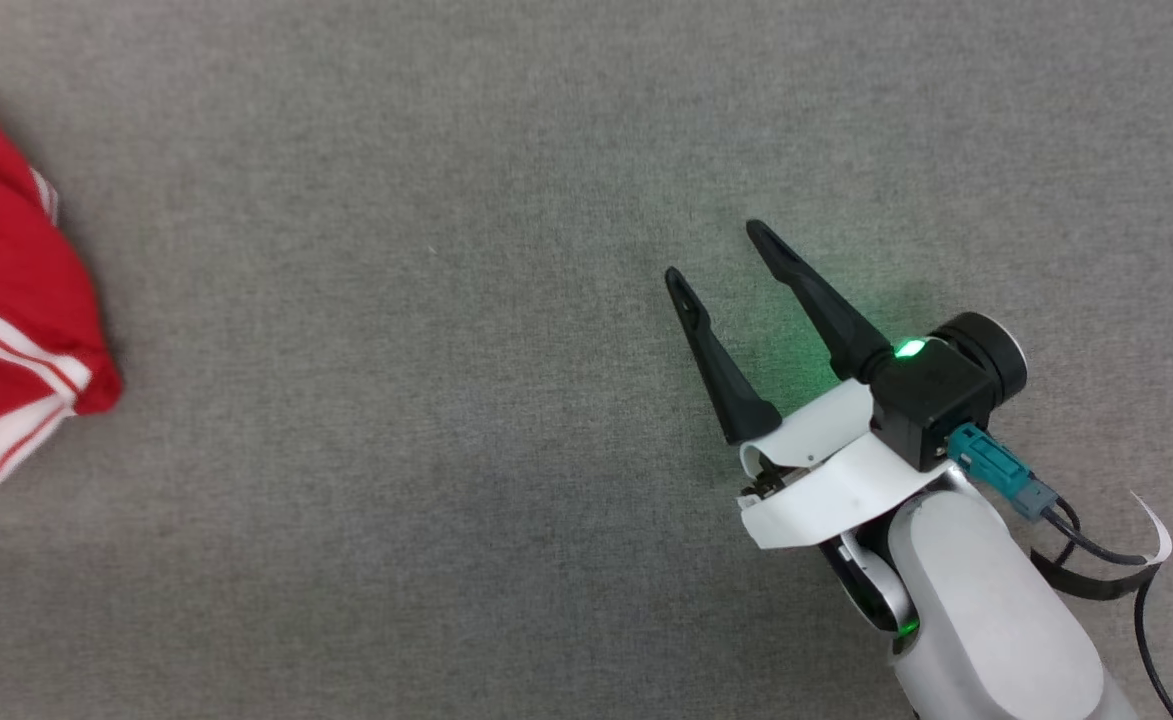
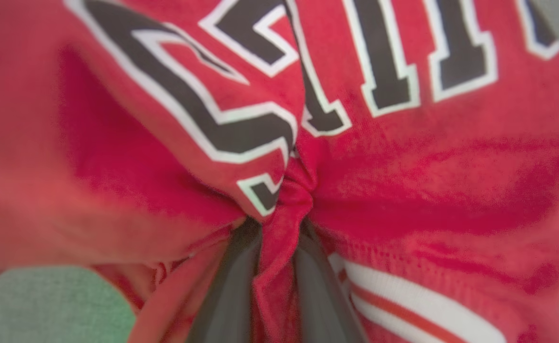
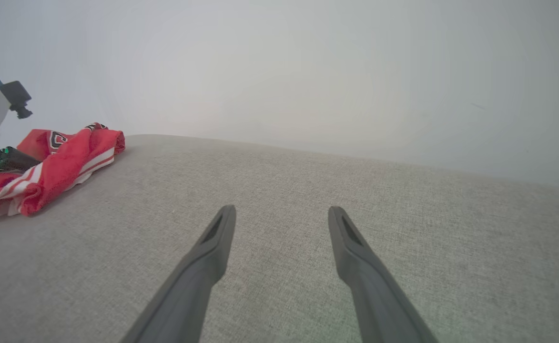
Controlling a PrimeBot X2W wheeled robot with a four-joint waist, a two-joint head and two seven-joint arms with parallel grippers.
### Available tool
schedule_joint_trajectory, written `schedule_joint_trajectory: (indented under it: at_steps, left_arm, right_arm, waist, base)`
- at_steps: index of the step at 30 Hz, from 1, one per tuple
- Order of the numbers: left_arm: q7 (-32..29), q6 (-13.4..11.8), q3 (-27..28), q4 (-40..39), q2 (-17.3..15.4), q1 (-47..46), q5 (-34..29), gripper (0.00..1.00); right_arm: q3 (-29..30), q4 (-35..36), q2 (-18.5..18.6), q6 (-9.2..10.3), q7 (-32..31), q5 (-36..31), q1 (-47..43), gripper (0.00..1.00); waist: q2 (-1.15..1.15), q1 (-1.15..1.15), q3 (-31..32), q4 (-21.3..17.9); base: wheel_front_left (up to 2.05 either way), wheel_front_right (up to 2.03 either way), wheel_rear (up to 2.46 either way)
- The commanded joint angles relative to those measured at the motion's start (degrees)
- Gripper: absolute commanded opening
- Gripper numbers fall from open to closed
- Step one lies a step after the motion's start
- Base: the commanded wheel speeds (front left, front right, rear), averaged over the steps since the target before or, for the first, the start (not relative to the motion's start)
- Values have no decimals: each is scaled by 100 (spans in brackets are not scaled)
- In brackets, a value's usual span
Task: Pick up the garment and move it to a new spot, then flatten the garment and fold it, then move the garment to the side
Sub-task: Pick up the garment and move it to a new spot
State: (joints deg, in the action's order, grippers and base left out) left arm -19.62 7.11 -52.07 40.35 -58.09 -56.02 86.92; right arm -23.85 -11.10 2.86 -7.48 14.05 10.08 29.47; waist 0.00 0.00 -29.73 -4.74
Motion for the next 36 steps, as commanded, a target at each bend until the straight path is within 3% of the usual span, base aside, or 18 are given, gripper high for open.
schedule_joint_trajectory:
  at_steps: [1,7,10,22,29,32,36]
  left_arm:
    - [-19,68,-193,-187,471,214,-30,0]
    - [684,44,-68,-456,197,-132,-170,0]
    - [855,38,-76,-891,261,-209,-103,0]
    - [497,38,-323,-3387,387,-765,61,0]
    - [268,38,-759,-3928,1229,-1047,-185,0]
    - [366,38,-747,-4138,1611,-1044,55,0]
    - [506,38,-621,-4215,1631,-937,258,0]
  right_arm:
    - [29,-31,3,-2,10,38,-89,100]
    - [93,-297,0,-2,71,267,-160,100]
    - [164,-388,3,-2,107,419,-232,100]
    - [517,69,-2,-2,122,977,-802,100]
    - [772,585,-5,-2,111,1240,-1210,100]
    - [826,803,-4,-2,112,1321,-1335,100]
    - [883,1026,-8,-2,111,1418,-1490,100]
  waist:
    - [0,0,240,115]
    - [0,0,720,206]
    - [0,0,925,184]
    - [0,0,1122,-521]
    - [0,0,908,-1104]
    - [0,0,789,-1372]
    - [0,0,672,-1610]
  base:
    - [0,0,0]
    - [0,0,0]
    - [0,0,0]
    - [0,0,0]
    - [0,0,0]
    - [0,0,0]
    - [0,0,0]
